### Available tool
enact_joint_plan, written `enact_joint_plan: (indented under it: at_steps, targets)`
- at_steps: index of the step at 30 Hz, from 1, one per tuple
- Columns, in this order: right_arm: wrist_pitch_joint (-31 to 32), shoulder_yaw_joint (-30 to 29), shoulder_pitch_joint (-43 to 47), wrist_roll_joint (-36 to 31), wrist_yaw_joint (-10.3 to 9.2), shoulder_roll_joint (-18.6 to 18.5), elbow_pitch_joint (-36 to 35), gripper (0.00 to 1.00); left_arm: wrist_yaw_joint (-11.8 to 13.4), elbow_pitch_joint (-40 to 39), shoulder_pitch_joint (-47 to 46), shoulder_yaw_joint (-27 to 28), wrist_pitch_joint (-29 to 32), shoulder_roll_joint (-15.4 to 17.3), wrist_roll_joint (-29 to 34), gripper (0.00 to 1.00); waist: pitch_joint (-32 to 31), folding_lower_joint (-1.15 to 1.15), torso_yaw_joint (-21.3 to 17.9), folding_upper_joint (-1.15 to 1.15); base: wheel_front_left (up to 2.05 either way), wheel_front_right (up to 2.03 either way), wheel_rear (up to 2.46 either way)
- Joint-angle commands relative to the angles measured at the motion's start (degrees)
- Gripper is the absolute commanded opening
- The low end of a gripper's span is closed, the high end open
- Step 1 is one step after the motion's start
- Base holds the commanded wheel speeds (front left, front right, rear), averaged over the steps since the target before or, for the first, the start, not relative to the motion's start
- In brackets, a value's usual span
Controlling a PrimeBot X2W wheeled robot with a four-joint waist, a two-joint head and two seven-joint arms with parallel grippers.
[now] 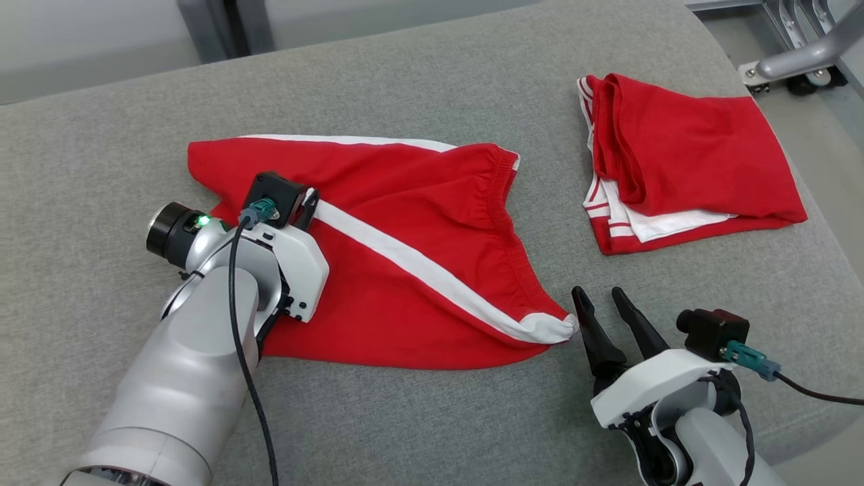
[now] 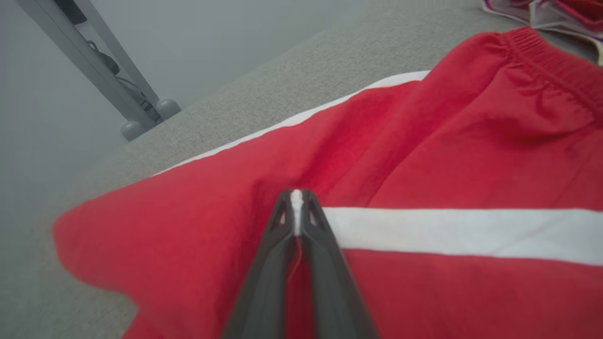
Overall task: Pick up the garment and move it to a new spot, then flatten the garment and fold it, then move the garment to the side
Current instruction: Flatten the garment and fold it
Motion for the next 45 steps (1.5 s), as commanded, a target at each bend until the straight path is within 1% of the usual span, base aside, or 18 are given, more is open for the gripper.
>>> enact_joint_plan:
  at_steps: [1,5,10,15,18,19,26,30,38,39,40,41,42,45]
  targets:
    - [-0.4,-0.3,0.7,-0.5,0.03,-0.1,0.2,1.00,0.5,-0.3,0.1,0.0,-1.0,0.2,-0.9,0.00,-0.7,0.00,0.6,0.00,0.00,0.00,0.00]
    - [-0.4,-1.1,1.1,-0.8,0.03,-0.3,-0.1,1.00,1.0,-2.0,1.7,0.4,-2.7,0.2,-2.6,0.00,-2.0,0.00,2.1,0.00,0.00,0.00,0.00]
    - [-0.4,-2.0,3.1,-0.9,0.03,-1.1,-0.4,1.00,1.6,-5.8,4.8,0.6,-3.7,0.2,-4.8,0.00,-4.1,0.00,5.0,0.00,0.00,0.00,0.00]
    - [-0.4,-1.6,5.1,0.9,0.03,-1.4,-0.5,1.00,2.0,-10.5,8.7,1.0,-3.9,0.2,-5.9,0.00,-6.1,0.00,6.9,0.00,0.00,0.00,0.00]
    - [-0.4,-1.2,5.9,3.2,0.03,-1.2,-0.1,1.00,2.2,-13.9,11.4,1.4,-3.9,0.7,-6.1,0.00,-6.8,0.00,7.5,0.00,0.00,0.00,0.00]
    - [-0.4,-1.2,5.9,3.2,0.03,-1.2,-0.1,1.00,2.2,-13.9,11.4,1.4,-3.9,0.7,-6.1,0.00,-6.8,0.00,7.5,0.00,0.00,0.00,0.00]
    - [1.3,1.1,7.6,11.3,0.03,-0.6,1.1,1.00,2.5,-20.4,16.4,1.3,-3.9,1.0,-6.1,0.00,-7.7,0.00,8.9,0.00,0.00,0.00,0.00]
    - [2.4,1.9,8.2,14.9,0.02,-0.3,2.1,1.00,2.6,-22.2,17.9,1.1,-3.9,1.2,-6.3,0.00,-7.9,0.00,9.3,0.00,0.00,0.00,0.00]
    - [2.4,2.5,8.4,21.2,0.01,0.0,2.4,1.00,3.1,-24.1,19.1,1.0,-3.9,1.4,-6.6,0.00,-8.0,0.00,9.5,0.00,0.00,0.00,0.00]
    - [2.7,2.5,8.3,22.2,0.01,0.1,2.2,0.89,3.1,-24.1,19.3,0.9,-3.9,1.4,-6.6,0.00,-8.0,0.00,9.5,0.00,0.00,0.00,0.00]
    - [2.8,2.5,8.2,23.0,0.01,0.1,2.0,0.46,3.2,-24.2,19.4,0.9,-3.9,1.5,-6.7,0.00,-8.0,0.00,9.5,0.00,0.00,0.00,0.00]
    - [2.9,2.6,8.0,23.6,0.01,0.1,2.0,0.10,3.2,-24.2,19.5,0.9,-3.9,1.6,-6.7,0.00,-8.0,0.00,9.5,0.00,0.00,0.00,0.00]
    - [2.8,2.8,7.7,24.0,0.01,0.1,1.7,0.00,3.3,-24.3,19.6,0.8,-3.9,1.7,-6.7,0.00,-8.1,0.00,9.5,0.00,0.00,0.00,0.00]
    - [2.0,3.0,7.2,24.9,0.03,-0.4,0.9,0.00,3.5,-24.4,20.0,0.7,-3.9,1.7,-6.9,0.00,-8.5,0.00,9.7,0.00,0.00,0.00,0.00]
